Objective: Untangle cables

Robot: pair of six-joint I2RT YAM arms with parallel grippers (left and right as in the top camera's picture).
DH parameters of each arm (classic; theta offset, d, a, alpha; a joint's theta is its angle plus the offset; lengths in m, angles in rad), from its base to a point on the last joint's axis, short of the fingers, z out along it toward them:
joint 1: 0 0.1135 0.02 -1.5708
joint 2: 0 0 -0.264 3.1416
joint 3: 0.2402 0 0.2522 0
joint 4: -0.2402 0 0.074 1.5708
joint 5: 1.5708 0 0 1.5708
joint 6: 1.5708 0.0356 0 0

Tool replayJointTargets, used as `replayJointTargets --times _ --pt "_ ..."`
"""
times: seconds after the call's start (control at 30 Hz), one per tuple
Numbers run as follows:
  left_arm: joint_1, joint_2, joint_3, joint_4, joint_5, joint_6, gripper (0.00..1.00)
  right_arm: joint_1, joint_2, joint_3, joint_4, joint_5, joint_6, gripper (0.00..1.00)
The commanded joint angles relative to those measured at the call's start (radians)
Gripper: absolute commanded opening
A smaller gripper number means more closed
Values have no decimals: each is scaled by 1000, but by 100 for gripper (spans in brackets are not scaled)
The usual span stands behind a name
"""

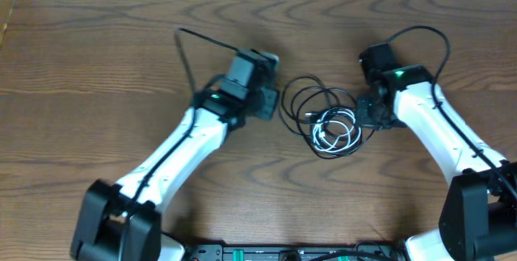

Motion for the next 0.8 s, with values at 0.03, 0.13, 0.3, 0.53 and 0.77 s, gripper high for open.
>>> replayJointTargets --times 0.03,0.13,0.3,0.53,0.77 --pt "-32 17 5 10 124 -8 8 1 -2 0 -8 -104 -4 1" --pt "-79 42 5 20 120 41 8 10 -2 0 -31 -103 7 1" --pt "-140 84 5 31 120 103 9 5 -2 0 -44 -93 63 1" --pt "-150 92 5 40 121 105 32 2 -2 0 -53 -93 61 1" --pt "-153 120 5 116 24 106 7 2 -2 0 -61 -116 66 1"
